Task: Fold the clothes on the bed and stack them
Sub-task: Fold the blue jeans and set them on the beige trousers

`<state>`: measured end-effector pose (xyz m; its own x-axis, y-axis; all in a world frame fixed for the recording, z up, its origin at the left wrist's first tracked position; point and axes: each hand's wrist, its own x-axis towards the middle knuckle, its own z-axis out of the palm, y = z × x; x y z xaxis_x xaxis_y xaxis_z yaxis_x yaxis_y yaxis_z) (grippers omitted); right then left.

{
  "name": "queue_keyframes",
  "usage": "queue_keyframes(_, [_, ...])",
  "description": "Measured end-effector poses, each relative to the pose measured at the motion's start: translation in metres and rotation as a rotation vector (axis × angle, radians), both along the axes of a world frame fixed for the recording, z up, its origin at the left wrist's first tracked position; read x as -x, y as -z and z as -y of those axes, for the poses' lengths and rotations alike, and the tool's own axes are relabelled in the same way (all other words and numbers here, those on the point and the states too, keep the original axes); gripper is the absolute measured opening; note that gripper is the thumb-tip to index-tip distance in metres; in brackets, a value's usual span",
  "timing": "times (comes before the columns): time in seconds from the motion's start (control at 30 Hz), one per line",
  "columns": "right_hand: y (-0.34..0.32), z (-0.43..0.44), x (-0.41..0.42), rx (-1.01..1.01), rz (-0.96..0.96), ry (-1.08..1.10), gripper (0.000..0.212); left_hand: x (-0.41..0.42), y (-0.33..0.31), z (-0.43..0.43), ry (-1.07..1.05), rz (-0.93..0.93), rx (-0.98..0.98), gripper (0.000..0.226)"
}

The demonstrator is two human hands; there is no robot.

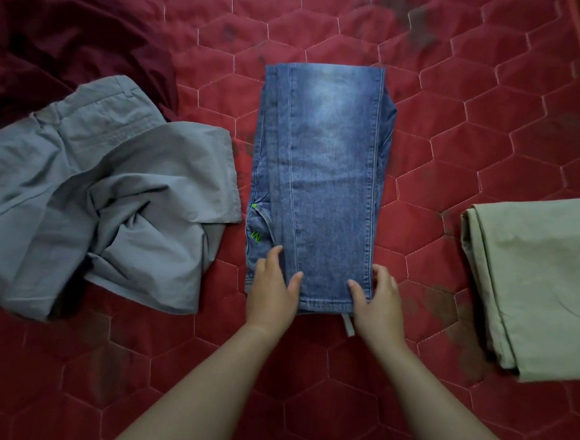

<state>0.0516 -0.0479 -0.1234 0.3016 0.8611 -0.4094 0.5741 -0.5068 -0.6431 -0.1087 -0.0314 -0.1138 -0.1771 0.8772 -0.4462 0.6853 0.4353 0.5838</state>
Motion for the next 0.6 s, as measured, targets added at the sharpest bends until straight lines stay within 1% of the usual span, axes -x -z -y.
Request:
queue_keyframes(0.07, [0.008,0.002,-0.001,0.043,0.004,-0.014,0.039,-0.003,0.003,0.004,-0.030,-0.034,-0.018,0.057])
queue_keyframes(0.13, [0.014,0.003,-0.002,0.043,0.008,-0.022,0.038,-0.005,0.006,0.007,-0.054,-0.015,-0.037,0.059])
queue_keyframes(0.27, [0.017,0.005,-0.004,0.045,0.022,-0.032,0.042,-0.003,0.011,0.007,-0.097,0.009,-0.085,0.054])
queue_keyframes(0.4, [0.010,-0.004,-0.002,-0.037,0.026,0.027,0.051,-0.006,0.010,0.005,-0.124,0.040,-0.153,0.048])
queue_keyframes(0.47, [0.006,-0.013,0.001,-0.098,0.005,0.078,0.048,-0.008,0.010,0.002,-0.113,0.078,-0.136,0.047])
queue_keyframes(0.6, [0.004,-0.029,0.004,-0.135,0.020,0.140,0.025,-0.005,0.006,-0.008,-0.022,0.121,-0.119,0.043])
